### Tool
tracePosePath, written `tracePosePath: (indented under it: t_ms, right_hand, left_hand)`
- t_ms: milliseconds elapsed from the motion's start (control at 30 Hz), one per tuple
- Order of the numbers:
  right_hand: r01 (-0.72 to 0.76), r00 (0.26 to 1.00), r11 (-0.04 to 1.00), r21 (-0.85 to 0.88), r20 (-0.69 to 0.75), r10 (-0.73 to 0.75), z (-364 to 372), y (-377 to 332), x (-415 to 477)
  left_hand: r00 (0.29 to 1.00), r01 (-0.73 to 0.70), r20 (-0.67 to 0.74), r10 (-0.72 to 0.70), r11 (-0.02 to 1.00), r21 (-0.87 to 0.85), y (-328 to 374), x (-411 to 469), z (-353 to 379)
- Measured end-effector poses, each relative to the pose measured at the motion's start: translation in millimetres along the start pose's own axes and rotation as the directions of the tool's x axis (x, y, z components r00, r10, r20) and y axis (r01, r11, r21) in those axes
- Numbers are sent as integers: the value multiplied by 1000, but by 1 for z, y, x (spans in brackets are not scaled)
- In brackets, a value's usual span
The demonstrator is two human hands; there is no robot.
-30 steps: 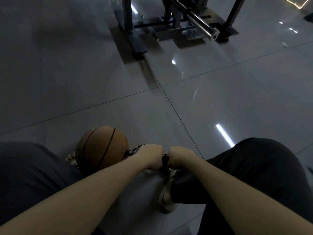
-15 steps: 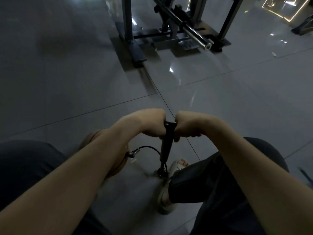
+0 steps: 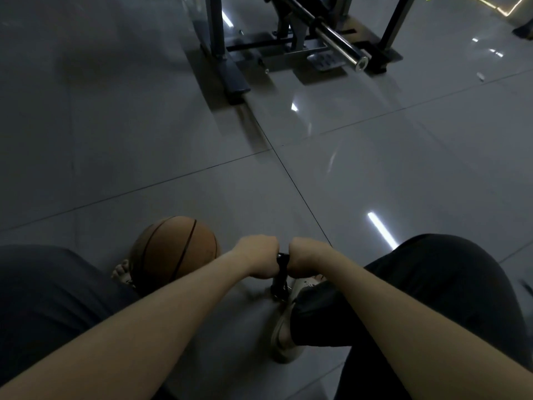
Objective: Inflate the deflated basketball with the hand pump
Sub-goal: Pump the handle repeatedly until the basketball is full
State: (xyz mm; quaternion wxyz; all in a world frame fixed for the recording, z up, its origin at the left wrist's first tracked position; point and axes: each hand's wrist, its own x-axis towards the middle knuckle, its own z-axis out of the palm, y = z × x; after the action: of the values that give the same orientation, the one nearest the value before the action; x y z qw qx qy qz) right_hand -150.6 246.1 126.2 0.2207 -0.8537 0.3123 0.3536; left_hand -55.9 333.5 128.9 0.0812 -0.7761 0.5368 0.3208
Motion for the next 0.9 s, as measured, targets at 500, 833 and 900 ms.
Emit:
tracePosePath:
  t_ms: [500, 833, 900]
  right_hand:
    - [-9, 999, 998, 61, 54, 6, -63, -4, -55]
    - [22, 998, 1000, 21, -66, -20, -56, -30, -47]
    - [-5, 997, 1000, 25, -76, 7, -38, -22, -33]
  left_hand:
    - [997, -68, 29, 70, 995, -71, 15, -31, -68]
    - [1000, 1, 24, 0, 999, -49, -2, -32, -67]
    - [1000, -1, 7, 1, 1000, -21, -1, -22, -48]
